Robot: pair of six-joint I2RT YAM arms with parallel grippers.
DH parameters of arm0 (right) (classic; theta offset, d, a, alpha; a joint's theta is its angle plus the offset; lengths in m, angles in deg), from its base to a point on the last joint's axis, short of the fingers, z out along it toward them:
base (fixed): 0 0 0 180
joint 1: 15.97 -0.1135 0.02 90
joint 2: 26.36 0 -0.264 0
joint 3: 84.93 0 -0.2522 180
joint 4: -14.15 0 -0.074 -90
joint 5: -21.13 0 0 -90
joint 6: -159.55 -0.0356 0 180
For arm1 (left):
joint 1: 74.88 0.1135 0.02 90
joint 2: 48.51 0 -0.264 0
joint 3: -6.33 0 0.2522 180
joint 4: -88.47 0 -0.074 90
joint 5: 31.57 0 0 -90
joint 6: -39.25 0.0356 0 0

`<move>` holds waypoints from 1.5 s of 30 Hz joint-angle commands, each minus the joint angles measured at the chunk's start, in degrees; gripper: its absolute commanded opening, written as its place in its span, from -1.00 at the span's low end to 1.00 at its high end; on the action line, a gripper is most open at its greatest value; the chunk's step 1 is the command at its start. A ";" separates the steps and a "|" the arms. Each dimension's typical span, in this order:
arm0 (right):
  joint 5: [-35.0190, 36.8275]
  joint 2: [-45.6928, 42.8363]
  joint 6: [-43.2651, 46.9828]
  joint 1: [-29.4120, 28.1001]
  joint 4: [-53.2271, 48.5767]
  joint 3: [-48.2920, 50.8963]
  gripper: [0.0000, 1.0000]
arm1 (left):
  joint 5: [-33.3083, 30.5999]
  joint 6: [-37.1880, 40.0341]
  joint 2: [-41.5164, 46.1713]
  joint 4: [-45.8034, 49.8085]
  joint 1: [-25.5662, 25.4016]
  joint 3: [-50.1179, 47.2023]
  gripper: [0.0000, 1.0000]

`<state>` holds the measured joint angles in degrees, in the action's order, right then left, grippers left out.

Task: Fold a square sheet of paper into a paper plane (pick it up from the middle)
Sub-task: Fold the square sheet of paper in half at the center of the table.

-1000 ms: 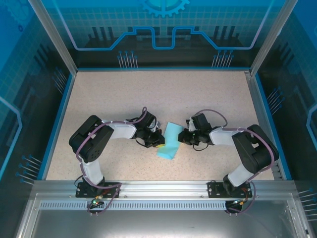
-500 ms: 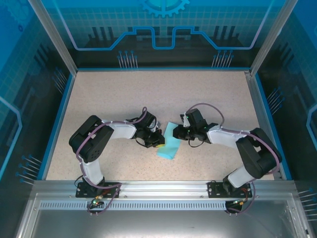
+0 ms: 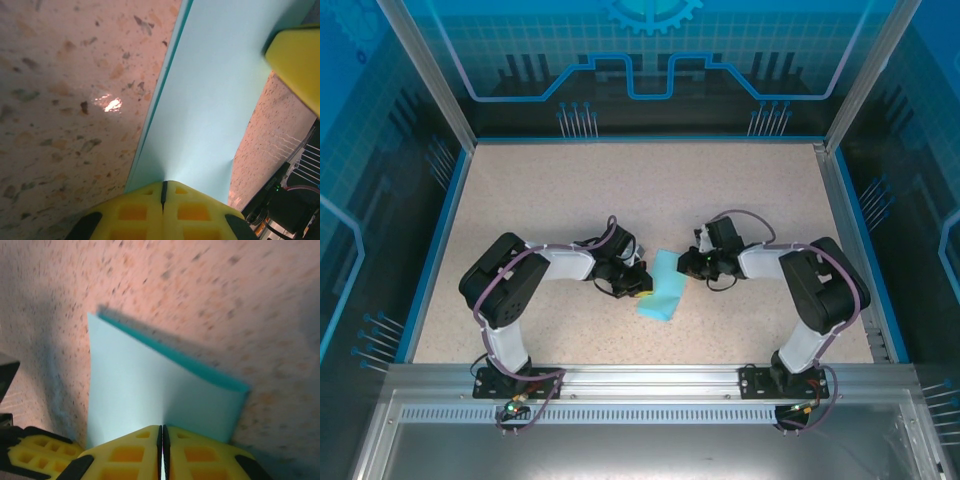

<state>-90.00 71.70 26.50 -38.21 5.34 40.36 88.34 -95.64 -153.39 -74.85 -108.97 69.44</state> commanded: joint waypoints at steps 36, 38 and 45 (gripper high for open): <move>2.67 -9.52 -13.23 -19.01 -1.35 9.14 -0.73 | -10.42 -1.78 -4.30 6.05 -0.50 -7.48 -0.92; 2.56 -9.38 -13.11 -19.60 -1.78 9.67 -0.73 | -10.40 -1.97 -4.37 5.58 -0.46 -7.77 -0.91; 2.41 -10.04 -13.03 -21.07 -2.81 12.02 -0.73 | -10.58 -2.40 -4.97 5.08 -0.55 -8.37 -0.92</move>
<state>-86.00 61.63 14.00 -57.31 5.49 50.39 88.32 -97.21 -152.49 -81.00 -108.97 65.66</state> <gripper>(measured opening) 0.138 0.047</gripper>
